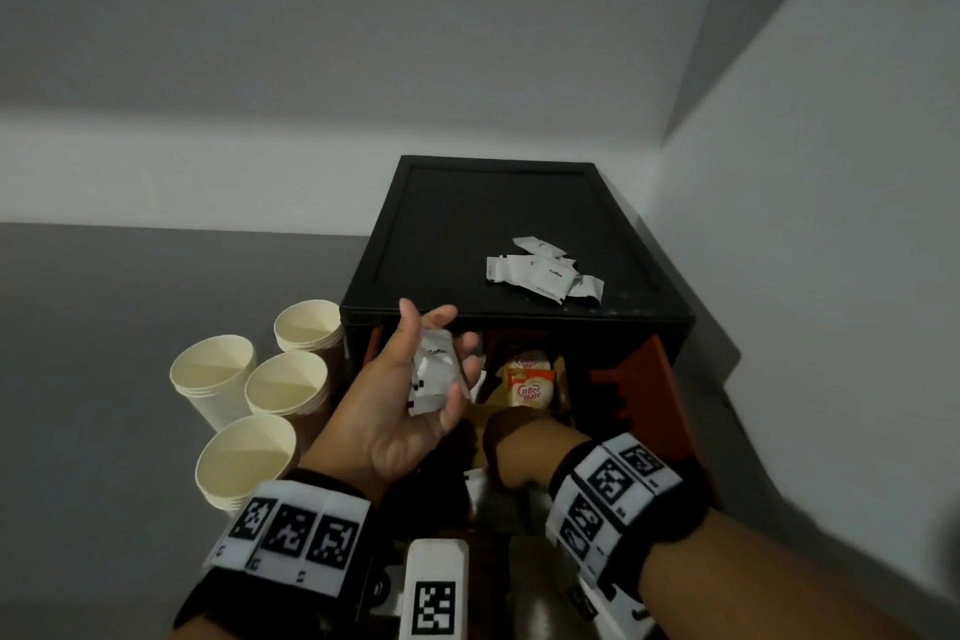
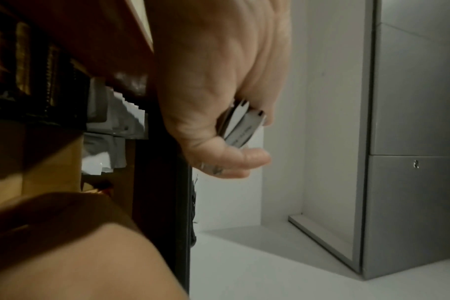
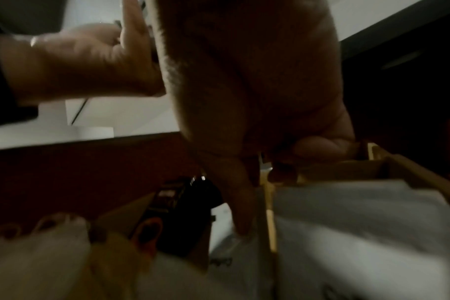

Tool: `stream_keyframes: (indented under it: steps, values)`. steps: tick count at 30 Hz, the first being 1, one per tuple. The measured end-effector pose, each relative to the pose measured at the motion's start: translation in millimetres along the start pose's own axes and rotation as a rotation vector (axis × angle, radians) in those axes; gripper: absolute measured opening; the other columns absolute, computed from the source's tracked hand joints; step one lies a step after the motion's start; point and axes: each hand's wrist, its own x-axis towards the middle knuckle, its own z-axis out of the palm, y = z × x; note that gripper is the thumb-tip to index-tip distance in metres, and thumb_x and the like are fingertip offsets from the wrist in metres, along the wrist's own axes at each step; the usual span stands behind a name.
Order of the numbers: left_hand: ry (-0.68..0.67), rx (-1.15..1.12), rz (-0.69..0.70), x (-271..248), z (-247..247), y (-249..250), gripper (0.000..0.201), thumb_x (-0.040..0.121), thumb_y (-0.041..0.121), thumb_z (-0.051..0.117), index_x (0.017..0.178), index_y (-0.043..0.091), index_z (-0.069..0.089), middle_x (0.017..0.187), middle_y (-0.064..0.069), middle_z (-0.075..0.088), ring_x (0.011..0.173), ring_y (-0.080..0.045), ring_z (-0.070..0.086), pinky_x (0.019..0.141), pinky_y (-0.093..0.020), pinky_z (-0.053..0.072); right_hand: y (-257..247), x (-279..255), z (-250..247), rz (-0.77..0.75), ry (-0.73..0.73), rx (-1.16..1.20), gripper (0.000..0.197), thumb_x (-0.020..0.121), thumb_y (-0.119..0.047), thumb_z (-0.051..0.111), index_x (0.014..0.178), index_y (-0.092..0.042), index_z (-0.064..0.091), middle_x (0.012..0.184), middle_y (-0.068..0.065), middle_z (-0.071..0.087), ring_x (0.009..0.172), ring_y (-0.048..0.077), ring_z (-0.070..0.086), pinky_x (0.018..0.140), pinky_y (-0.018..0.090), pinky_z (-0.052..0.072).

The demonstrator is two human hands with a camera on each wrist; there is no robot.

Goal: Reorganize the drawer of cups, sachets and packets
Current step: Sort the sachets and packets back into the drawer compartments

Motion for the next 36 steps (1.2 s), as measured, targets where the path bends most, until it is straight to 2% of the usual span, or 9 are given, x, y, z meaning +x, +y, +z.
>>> stream_keyframes:
  steps: [5,13,17,21,24,26,29,33,36]
  values:
    - [0.056,-0.013,0.014,0.9,-5.1,4.1,0.036,0.067,0.052,0.056,0.088,0.023,0.062,0.082,-0.003,0.065,0.063,-0.014,0.065,0.040,-0.019,0.050,14.1,-13.4,-38.3,0.015,0.253,0.324,0.014,0.083,-0.010,0.059,0.070,-0.015,0.058,0.083,0.006,0.061,0.082,0.022,0.058,0.066,0.026,0.044]
    - [0.086,0.014,-0.010,10.2,5.4,-3.0,0.032,0.069,0.038,0.064,0.090,0.014,0.067,0.084,-0.006,0.062,0.066,-0.014,0.061,0.043,-0.015,0.050,16.1,-48.1,-54.3,-0.203,1.046,0.718,0.008,0.089,-0.012,0.058,0.086,-0.013,0.066,0.083,-0.005,0.066,0.075,0.001,0.059,0.069,0.010,0.046]
    - [0.052,0.037,-0.032,18.3,10.8,-3.6,0.037,0.069,0.045,0.061,0.090,0.014,0.066,0.087,-0.009,0.067,0.063,-0.018,0.067,0.046,-0.024,0.055,8.7,-42.9,-41.8,-0.349,0.792,0.564,0.023,0.087,-0.001,0.052,0.096,-0.012,0.069,0.104,0.002,0.067,0.099,0.010,0.059,0.087,0.025,0.047]
    - [-0.007,0.000,-0.032,18.5,8.7,1.9,0.025,0.074,0.011,0.058,0.099,0.013,0.061,0.080,-0.013,0.068,0.060,-0.021,0.067,0.055,-0.031,0.056,20.2,-47.2,-55.0,-0.356,0.702,0.685,0.029,0.081,0.004,0.052,0.090,-0.013,0.073,0.103,-0.002,0.066,0.104,0.002,0.056,0.088,0.011,0.043]
    - [-0.038,-0.070,-0.004,19.0,6.9,5.3,0.030,0.070,0.005,0.054,0.097,0.016,0.058,0.079,-0.011,0.064,0.058,-0.019,0.063,0.056,-0.031,0.056,36.2,-36.6,-74.0,-0.162,0.812,0.741,0.026,0.089,-0.006,0.052,0.103,-0.022,0.066,0.101,-0.015,0.059,0.096,0.001,0.056,0.083,0.015,0.046]
    - [-0.048,-0.092,0.005,19.7,8.0,7.1,0.028,0.071,0.007,0.054,0.097,0.016,0.059,0.081,-0.010,0.063,0.060,-0.019,0.062,0.058,-0.033,0.056,51.0,-16.8,-82.3,0.044,0.835,0.583,0.035,0.091,-0.017,0.053,0.125,-0.024,0.055,0.125,-0.007,0.052,0.118,0.013,0.045,0.096,0.026,0.041]
    - [-0.075,-0.107,0.005,19.2,10.8,9.7,0.020,0.068,0.015,0.069,0.088,0.015,0.069,0.083,-0.009,0.065,0.063,-0.018,0.063,0.061,-0.040,0.058,62.6,4.8,-83.2,0.205,0.600,0.310,0.061,0.092,-0.038,0.051,0.146,-0.025,0.027,0.153,-0.002,0.024,0.142,0.028,0.014,0.112,0.048,0.020]
    - [-0.164,-0.141,0.020,21.6,5.7,10.3,0.056,0.031,0.018,0.096,0.083,0.017,0.076,0.089,-0.008,0.069,0.070,-0.021,0.067,0.060,-0.046,0.059,57.9,8.6,-76.2,0.199,0.664,0.234,0.051,0.092,-0.041,0.052,0.139,-0.023,0.041,0.143,0.004,0.042,0.136,0.024,0.028,0.109,0.042,0.028]
    - [-0.129,-0.161,0.021,22.4,7.0,12.1,0.033,0.062,0.029,0.078,0.093,0.021,0.071,0.096,-0.007,0.067,0.076,-0.021,0.068,0.051,-0.034,0.058,54.6,11.2,-72.3,0.165,0.785,0.169,0.028,0.095,-0.032,0.051,0.117,-0.017,0.061,0.118,0.005,0.059,0.122,0.023,0.043,0.094,0.031,0.038]
